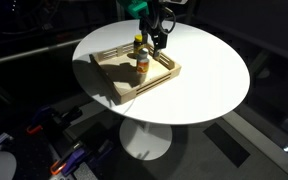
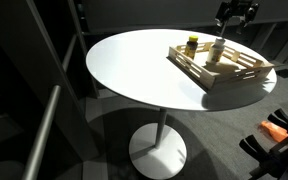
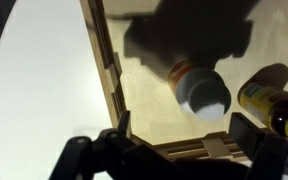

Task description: Pick up the white lid and put it on the white medicine bottle

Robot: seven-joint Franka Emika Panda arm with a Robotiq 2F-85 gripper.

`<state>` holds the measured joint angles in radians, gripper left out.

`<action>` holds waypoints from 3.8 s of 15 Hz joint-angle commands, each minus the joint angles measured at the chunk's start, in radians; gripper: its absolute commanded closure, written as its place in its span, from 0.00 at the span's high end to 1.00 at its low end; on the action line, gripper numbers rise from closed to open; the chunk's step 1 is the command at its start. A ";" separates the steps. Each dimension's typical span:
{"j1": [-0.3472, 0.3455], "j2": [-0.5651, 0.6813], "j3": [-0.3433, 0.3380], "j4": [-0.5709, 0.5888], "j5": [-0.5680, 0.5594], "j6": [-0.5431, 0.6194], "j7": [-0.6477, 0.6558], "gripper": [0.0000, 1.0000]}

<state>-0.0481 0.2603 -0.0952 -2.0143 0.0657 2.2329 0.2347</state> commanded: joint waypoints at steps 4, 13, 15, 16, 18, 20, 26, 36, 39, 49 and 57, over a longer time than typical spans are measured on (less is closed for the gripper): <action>0.003 -0.022 -0.023 -0.026 -0.058 0.022 0.050 1.00; 0.003 -0.012 -0.021 -0.040 -0.057 0.054 0.047 1.00; 0.004 -0.008 -0.021 -0.041 -0.056 0.064 0.045 1.00; 0.004 -0.007 -0.020 -0.042 -0.055 0.068 0.045 1.00; 0.004 -0.003 -0.020 -0.043 -0.054 0.074 0.044 1.00; 0.004 -0.001 -0.019 -0.043 -0.051 0.077 0.042 1.00; 0.003 0.006 -0.016 -0.044 -0.045 0.079 0.038 1.00; 0.004 0.017 -0.014 -0.045 -0.041 0.087 0.036 1.00; 0.005 0.001 -0.012 -0.051 -0.040 0.091 0.032 1.00; 0.020 -0.037 0.001 -0.076 -0.042 0.094 0.034 1.00; 0.020 -0.022 -0.002 -0.093 -0.044 0.094 0.037 1.00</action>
<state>-0.0265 0.2521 -0.0988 -2.0929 0.0271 2.3248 0.2555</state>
